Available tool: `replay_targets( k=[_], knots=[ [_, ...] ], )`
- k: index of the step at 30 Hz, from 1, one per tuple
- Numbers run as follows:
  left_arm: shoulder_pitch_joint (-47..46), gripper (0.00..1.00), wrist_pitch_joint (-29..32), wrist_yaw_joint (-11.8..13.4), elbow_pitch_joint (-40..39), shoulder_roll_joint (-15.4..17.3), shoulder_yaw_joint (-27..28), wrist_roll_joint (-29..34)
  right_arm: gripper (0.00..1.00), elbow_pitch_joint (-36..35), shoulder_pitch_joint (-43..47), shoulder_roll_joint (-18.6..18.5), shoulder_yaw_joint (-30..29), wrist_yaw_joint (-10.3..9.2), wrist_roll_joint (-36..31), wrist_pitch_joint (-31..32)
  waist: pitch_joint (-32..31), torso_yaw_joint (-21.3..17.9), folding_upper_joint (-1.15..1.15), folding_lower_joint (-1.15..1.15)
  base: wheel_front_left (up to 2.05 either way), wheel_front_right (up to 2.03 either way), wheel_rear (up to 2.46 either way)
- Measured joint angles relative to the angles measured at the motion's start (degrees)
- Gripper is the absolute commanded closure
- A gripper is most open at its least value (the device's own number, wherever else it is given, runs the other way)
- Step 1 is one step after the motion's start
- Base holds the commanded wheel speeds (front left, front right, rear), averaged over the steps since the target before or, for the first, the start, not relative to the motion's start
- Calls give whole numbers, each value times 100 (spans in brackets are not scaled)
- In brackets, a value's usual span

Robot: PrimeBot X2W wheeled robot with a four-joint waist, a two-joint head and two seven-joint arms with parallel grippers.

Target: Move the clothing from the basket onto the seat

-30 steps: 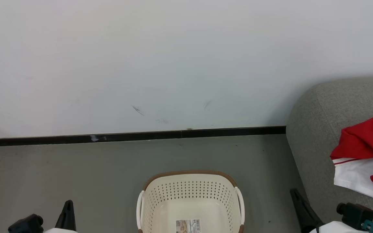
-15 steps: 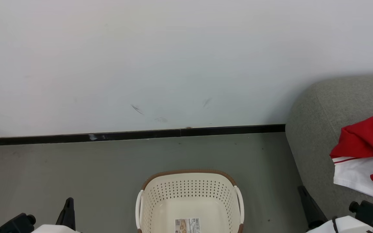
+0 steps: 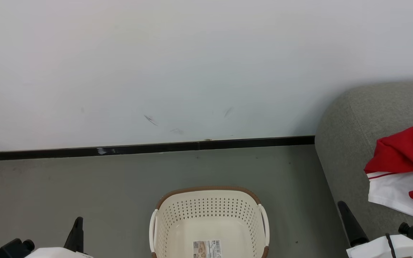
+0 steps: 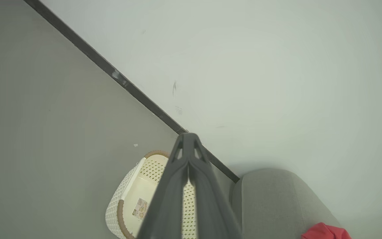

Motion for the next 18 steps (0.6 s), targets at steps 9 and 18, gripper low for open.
replay_targets(
  k=[9,18],
  knots=[
    [-98,100,157,-202,32,-59,147,-605,100,79,-182,-31,-65,0,820,144,80,-17,0,-39,0,0,0],
    [-133,100,322,-419,77,-154,291,-1238,100,140,-263,-68,-145,0,1635,303,146,-35,0,-51,0,0,0]
  ],
)
